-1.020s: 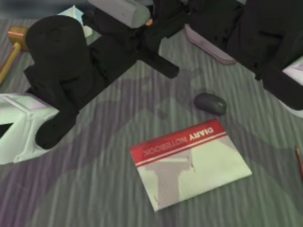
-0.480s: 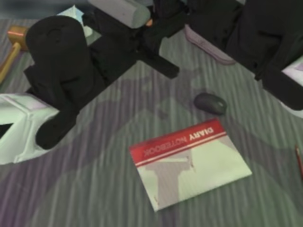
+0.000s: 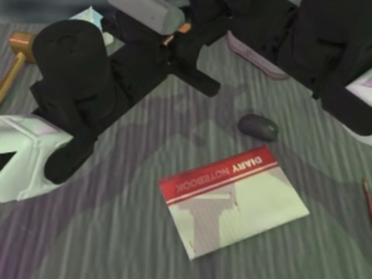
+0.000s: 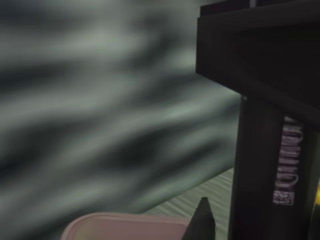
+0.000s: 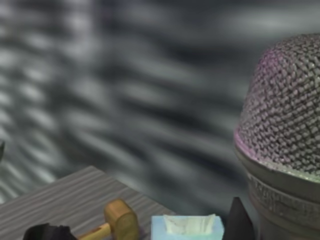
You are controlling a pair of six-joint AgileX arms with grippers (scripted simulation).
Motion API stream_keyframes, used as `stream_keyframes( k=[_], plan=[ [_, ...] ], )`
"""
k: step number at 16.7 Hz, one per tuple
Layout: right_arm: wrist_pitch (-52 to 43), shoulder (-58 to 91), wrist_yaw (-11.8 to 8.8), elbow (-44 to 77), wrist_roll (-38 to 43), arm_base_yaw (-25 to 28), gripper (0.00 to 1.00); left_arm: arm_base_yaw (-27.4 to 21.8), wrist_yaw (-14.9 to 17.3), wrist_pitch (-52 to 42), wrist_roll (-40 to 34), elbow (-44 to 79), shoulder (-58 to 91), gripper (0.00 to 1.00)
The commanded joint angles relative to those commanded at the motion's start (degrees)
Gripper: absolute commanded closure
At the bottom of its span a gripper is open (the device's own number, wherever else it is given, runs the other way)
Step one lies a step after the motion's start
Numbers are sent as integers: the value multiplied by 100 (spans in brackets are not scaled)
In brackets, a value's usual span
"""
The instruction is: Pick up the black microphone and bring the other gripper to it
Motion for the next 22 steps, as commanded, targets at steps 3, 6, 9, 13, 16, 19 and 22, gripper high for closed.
stream_keyframes(
  k=[3, 6, 9, 13, 16, 19, 22],
  plan=[
    [0, 0, 0, 0, 0, 0, 100, 0, 0, 0, 0, 0, 0, 10],
    [0, 0, 0, 0, 0, 0, 100, 0, 0, 0, 0, 0, 0, 0],
    [0, 0, 0, 0, 0, 0, 100, 0, 0, 0, 0, 0, 0, 0],
    [10, -71, 79, 66, -56, -4, 100, 110, -123, 1, 79, -77, 70, 0],
    [-2, -170, -33, -36, -52, -104, 100, 165, -91, -61, 89, -291, -163, 0],
    [-12, -410, -297, -259, -44, -348, 100, 299, -24, -189, 89, -818, -815, 0],
    [-16, -645, -565, -471, -43, -582, 100, 419, 50, -288, 68, -1308, -1444, 0]
  ],
)
